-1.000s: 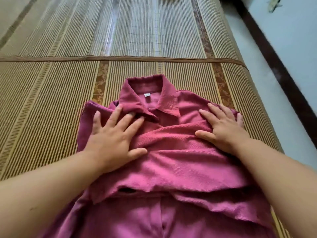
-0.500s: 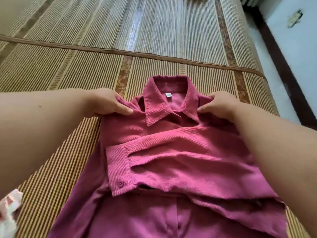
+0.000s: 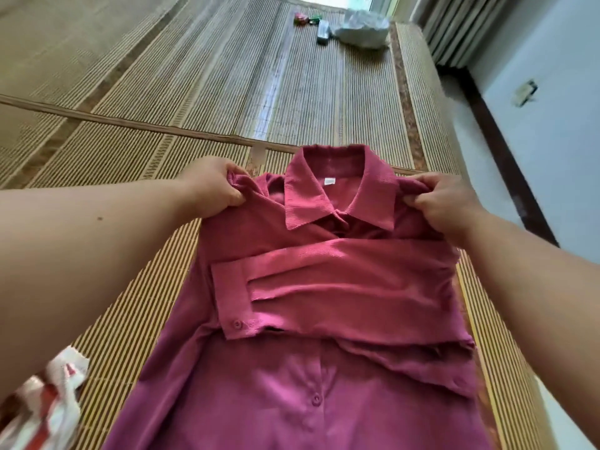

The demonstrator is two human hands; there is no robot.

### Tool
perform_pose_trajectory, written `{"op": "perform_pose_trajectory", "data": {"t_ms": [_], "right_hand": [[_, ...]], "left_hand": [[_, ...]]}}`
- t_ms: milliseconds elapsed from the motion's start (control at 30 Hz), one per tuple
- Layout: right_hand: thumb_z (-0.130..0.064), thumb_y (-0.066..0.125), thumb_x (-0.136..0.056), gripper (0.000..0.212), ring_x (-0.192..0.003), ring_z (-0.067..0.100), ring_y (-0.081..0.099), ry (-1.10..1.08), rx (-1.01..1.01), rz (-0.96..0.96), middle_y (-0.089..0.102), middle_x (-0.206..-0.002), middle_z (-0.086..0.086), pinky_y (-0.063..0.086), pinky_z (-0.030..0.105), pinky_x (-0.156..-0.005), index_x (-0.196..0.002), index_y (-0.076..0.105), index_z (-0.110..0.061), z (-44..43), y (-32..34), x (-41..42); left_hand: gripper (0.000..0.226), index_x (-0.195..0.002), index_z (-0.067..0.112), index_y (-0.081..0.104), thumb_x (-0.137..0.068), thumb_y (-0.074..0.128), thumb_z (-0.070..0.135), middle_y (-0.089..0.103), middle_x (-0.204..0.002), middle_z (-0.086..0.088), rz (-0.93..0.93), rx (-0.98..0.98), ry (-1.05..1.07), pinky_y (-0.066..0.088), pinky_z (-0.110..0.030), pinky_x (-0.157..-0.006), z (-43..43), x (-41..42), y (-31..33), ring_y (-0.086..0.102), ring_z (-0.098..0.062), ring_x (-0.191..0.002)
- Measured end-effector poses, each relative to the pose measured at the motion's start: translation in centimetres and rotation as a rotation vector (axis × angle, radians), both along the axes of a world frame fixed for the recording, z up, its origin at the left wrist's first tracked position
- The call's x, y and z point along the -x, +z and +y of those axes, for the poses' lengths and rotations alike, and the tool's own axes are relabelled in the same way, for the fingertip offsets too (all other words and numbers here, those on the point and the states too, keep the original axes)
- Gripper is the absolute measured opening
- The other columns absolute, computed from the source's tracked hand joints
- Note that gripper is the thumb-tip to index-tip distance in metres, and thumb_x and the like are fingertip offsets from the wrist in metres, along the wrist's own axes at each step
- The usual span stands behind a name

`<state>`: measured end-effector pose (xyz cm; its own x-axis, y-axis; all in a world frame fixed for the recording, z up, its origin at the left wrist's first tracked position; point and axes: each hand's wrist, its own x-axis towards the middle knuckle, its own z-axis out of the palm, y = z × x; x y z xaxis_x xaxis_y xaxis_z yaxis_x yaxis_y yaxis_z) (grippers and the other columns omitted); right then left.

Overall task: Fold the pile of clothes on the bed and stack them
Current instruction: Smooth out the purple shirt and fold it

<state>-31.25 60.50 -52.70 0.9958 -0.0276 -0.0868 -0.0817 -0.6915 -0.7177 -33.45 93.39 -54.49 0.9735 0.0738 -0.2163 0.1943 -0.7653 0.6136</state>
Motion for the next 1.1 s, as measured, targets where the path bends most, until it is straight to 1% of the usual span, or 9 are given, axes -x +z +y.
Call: {"op": "perform_pose_trajectory", "data": {"t_ms": [100, 233, 400, 500, 633, 767, 867, 967, 1100], "right_hand": [[0.003, 0.062, -0.085, 0.028, -0.082, 0.004, 0.061, -0.025, -0.039, -0.109, 0.068, -0.089, -0.007, 0.044, 0.003, -0.072, -0.103, 0.072, -0.015, 0.1, 2.8, 3.0], [-0.003, 0.065, -0.084, 0.019, -0.082, 0.014, 0.063, -0.03, 0.045, -0.12, 0.067, -0.082, -0.007, 0.049, 0.026, -0.079, -0.082, 0.069, -0.021, -0.4, 5.3, 10.7], [-0.001, 0.065, -0.081, 0.029, -0.07, 0.0, 0.06, 0.039, 0.162, 0.014, 0.068, -0.074, -0.011, 0.041, 0.007, -0.061, -0.071, 0.065, -0.028, -1.6, 6.4, 23.2], [0.006, 0.065, -0.08, 0.026, -0.075, -0.009, 0.062, 0.006, 0.117, 0.019, 0.068, -0.08, -0.019, 0.04, 0.001, -0.066, -0.075, 0.067, -0.02, -2.2, 6.2, 30.6], [0.017, 0.06, -0.068, 0.04, -0.093, 0.004, 0.064, 0.054, 0.162, 0.0, 0.07, -0.099, -0.013, 0.045, 0.011, -0.086, -0.072, 0.065, -0.023, -3.1, 3.9, 39.9], [0.004, 0.06, -0.061, 0.04, -0.103, 0.011, 0.065, 0.163, 0.351, 0.12, 0.072, -0.106, -0.007, 0.048, 0.034, -0.092, -0.092, 0.074, -0.017, -3.9, -0.7, 47.0], [-0.01, 0.054, -0.086, 0.048, -0.142, 0.004, 0.025, 0.322, 0.593, 0.507, 0.035, -0.151, -0.018, 0.018, 0.044, -0.114, -0.126, 0.053, -0.037, -3.8, -4.9, 50.8], [-0.014, 0.042, -0.091, 0.046, -0.147, 0.008, 0.001, 0.31, 0.663, 0.648, 0.011, -0.159, -0.019, 0.011, 0.056, -0.114, -0.127, 0.045, -0.043, -3.2, -6.8, 52.3], [-0.016, 0.047, -0.084, 0.032, -0.136, 0.013, 0.035, 0.1, 0.675, 0.607, 0.049, -0.139, -0.012, 0.015, 0.058, -0.111, -0.104, 0.06, -0.037, -1.2, -6.0, 50.9]], "left_hand": [[0.015, -0.088, 0.026, 0.069, -0.079, 0.069, 0.014, 0.067, -0.081, 0.002, -0.07, 0.022, 0.024, 0.039, -0.023, -0.053, -0.1, 1.9, 2.8, 0.059, -0.012, -0.072], [0.014, -0.082, 0.024, 0.069, -0.079, 0.068, 0.01, 0.065, -0.072, 0.007, -0.128, 0.073, 0.01, 0.039, -0.014, -0.051, -0.7, 7.8, 5.6, 0.056, -0.008, -0.066], [0.022, -0.073, 0.019, 0.068, -0.075, 0.07, -0.003, 0.062, -0.062, 0.009, -0.032, 0.19, -0.189, 0.041, -0.014, -0.057, -0.5, 18.0, 5.8, 0.054, -0.004, -0.057], [0.02, -0.074, 0.011, 0.07, -0.069, 0.064, -0.008, 0.058, -0.065, 0.019, -0.24, 0.116, -0.363, 0.036, -0.007, -0.062, -0.1, 24.7, 5.4, 0.052, -0.002, -0.065], [0.019, -0.074, 0.012, 0.069, -0.066, 0.051, 0.013, 0.069, -0.082, 0.001, -0.409, 0.044, -0.629, 0.046, -0.025, -0.074, 1.0, 33.7, 3.3, 0.057, -0.014, -0.078], [0.016, -0.072, 0.023, 0.069, -0.07, 0.055, 0.015, 0.071, -0.088, 0.01, -0.374, -0.048, -0.839, 0.046, -0.024, -0.074, 1.5, 40.2, -1.2, 0.061, -0.015, -0.072], [0.022, -0.071, 0.027, 0.071, -0.071, 0.049, 0.027, 0.071, -0.084, 0.014, -0.263, -0.174, -0.968, 0.046, -0.022, -0.068, 1.6, 42.3, -4.6, 0.062, -0.013, -0.066], [0.025, -0.069, 0.028, 0.069, -0.069, 0.045, 0.032, 0.067, -0.074, 0.01, -0.208, -0.291, -0.981, 0.05, -0.024, -0.051, 1.5, 43.0, -6.5, 0.059, -0.017, -0.057], [0.017, -0.065, 0.026, 0.06, -0.073, 0.047, 0.031, 0.053, -0.061, 0.008, -0.219, -0.29, -1.069, 0.045, -0.025, -0.043, 1.7, 43.0, -6.3, 0.053, -0.019, -0.052]]}}
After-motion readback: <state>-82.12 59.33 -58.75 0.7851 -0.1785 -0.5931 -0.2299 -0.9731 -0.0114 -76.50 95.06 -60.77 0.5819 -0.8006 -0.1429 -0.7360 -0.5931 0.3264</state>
